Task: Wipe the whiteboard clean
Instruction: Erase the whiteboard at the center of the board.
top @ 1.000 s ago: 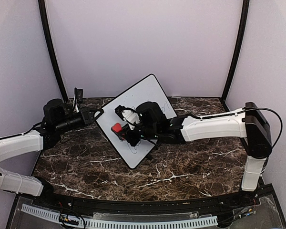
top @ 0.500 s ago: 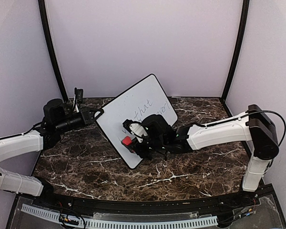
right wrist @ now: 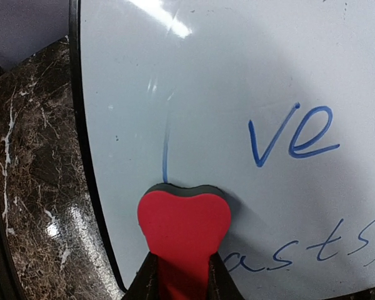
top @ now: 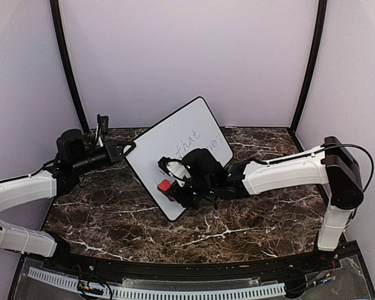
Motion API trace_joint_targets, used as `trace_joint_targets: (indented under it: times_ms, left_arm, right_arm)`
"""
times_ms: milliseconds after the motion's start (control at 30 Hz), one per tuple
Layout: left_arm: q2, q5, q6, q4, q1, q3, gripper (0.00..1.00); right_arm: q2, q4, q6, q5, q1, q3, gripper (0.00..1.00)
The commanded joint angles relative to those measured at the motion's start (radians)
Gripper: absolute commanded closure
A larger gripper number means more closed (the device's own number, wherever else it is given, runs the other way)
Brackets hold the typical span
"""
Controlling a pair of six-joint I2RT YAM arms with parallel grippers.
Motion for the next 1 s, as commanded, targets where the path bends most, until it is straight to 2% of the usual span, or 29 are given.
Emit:
trace_joint_targets:
  times_ms: [0, 267, 733, 967]
  left_arm:
    - [-0.039, 0.155, -0.027, 0.159, -0.030, 0.014, 1.00]
    - [-0.048, 0.152, -0.025, 0.156, -0.030, 0.014, 1.00]
    - [-0.057, 0.156, -0.027, 0.157, -0.030, 0.015, 1.00]
    - [-0.052, 0.158, -0.029, 0.160, -0.030, 0.015, 1.00]
  right_arm:
    - [0.075, 0.009, -0.014, -0.001, 0.008, 0.135, 0.98]
    - [0.120, -0.041, -0.029, -0.007, 0.007, 0.258, 0.98]
    - [0.018, -0.036, 0.000, 0.005, 0.036, -0.001, 0.98]
    - [0.011, -0.020, 0.003, -0.002, 0.045, 0.013, 0.98]
